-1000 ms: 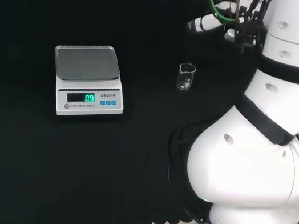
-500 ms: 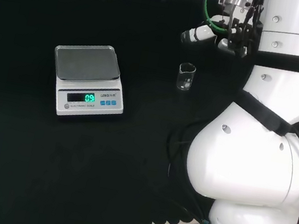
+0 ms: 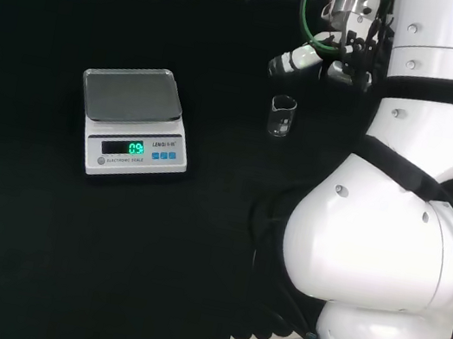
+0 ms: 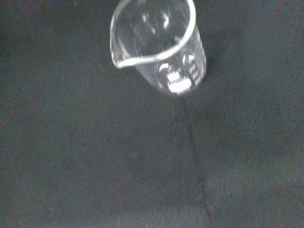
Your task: Pick up the beaker.
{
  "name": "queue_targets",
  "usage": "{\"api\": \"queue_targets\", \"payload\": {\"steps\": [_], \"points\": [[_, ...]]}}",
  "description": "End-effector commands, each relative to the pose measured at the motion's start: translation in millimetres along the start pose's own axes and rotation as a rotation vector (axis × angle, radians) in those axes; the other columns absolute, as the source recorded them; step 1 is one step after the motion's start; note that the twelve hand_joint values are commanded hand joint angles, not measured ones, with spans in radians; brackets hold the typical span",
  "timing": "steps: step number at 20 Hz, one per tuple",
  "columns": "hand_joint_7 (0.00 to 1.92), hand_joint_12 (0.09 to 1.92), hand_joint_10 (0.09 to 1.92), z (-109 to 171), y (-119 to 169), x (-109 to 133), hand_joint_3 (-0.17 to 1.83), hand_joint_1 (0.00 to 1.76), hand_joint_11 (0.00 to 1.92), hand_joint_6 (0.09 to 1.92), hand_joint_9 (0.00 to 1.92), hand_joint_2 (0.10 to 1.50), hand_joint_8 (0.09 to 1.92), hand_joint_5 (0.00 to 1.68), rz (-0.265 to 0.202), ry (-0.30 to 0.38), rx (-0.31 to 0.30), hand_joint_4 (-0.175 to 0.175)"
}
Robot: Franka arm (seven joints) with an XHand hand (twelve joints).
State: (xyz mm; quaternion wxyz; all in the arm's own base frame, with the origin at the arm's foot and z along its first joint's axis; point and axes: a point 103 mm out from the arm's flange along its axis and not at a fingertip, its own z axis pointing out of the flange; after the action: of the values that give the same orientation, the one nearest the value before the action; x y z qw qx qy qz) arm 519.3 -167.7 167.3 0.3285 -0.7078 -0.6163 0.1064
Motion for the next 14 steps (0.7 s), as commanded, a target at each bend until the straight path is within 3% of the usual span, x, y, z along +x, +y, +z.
{"api": "queue_targets", "payload": {"steps": [1,7,14], "points": [[0.00,1.55,0.71,13.3,-2.9,2.9,0.04,0.40,0.08,0.09,0.00,0.70,0.51,0.14,-0.002,-0.024,0.067,-0.083],[0.00,1.55,0.69,25.3,-2.5,5.7,0.03,0.40,0.08,0.09,0.00,0.70,0.49,0.13,-0.002,-0.037,0.111,-0.084],[0.00,1.54,0.65,42.1,5.2,7.9,0.02,0.41,0.07,0.09,0.00,0.69,0.41,0.09,0.020,-0.098,0.160,-0.086]]}}
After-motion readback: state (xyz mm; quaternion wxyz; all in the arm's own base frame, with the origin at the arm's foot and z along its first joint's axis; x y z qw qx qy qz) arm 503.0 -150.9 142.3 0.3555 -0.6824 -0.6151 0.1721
